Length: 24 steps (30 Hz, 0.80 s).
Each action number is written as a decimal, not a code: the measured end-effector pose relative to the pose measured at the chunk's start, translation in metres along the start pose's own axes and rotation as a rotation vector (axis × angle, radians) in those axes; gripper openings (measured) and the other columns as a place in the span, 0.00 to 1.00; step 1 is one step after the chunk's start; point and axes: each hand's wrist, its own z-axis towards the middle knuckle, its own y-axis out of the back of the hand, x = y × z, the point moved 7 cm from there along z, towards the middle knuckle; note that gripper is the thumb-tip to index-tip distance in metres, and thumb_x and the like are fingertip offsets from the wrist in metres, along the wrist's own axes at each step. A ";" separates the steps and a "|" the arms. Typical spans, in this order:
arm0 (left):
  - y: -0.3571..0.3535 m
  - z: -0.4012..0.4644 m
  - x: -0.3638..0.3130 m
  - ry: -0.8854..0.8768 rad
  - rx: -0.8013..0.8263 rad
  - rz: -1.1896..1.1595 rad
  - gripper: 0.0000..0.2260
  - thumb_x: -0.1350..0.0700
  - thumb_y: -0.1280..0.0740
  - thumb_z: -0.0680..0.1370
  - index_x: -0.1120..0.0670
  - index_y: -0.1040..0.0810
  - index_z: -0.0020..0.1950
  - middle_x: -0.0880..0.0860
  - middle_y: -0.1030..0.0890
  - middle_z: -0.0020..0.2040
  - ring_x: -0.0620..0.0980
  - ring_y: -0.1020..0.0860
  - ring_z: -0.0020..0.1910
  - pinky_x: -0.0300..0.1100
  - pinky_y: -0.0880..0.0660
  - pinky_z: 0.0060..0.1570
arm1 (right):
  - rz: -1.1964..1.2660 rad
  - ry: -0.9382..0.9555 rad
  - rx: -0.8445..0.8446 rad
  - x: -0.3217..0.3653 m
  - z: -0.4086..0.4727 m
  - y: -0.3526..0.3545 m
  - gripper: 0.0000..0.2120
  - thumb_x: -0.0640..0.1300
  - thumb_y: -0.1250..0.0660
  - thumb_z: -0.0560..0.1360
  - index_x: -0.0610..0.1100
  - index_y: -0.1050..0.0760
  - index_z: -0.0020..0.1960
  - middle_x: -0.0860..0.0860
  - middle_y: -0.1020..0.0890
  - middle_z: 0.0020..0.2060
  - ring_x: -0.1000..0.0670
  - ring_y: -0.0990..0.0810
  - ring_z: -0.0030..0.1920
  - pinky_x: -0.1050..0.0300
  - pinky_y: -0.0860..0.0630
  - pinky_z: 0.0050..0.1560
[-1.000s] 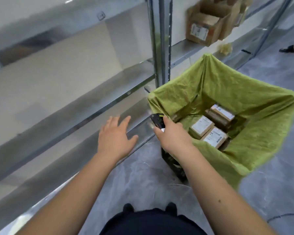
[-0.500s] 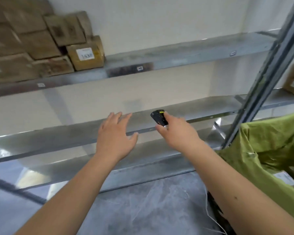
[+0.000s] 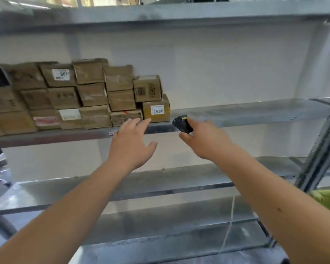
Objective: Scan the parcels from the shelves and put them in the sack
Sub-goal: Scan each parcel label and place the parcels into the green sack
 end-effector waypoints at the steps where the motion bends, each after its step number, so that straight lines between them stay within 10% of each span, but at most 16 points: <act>1: 0.005 0.010 0.001 0.000 -0.004 -0.017 0.34 0.37 0.33 0.78 0.43 0.37 0.82 0.51 0.34 0.81 0.55 0.39 0.80 0.57 0.38 0.78 | 0.001 0.015 -0.021 0.004 0.008 0.006 0.19 0.65 0.42 0.80 0.57 0.30 0.66 0.52 0.32 0.39 0.44 0.26 0.41 0.48 0.24 0.44; 24: 0.005 0.251 -0.009 -0.096 -0.149 0.287 0.33 0.37 0.32 0.79 0.46 0.36 0.81 0.53 0.33 0.79 0.57 0.38 0.79 0.56 0.36 0.76 | -0.098 0.180 -0.096 0.000 0.249 0.020 0.27 0.68 0.42 0.79 0.56 0.33 0.73 0.46 0.27 0.51 0.41 0.21 0.47 0.44 0.19 0.53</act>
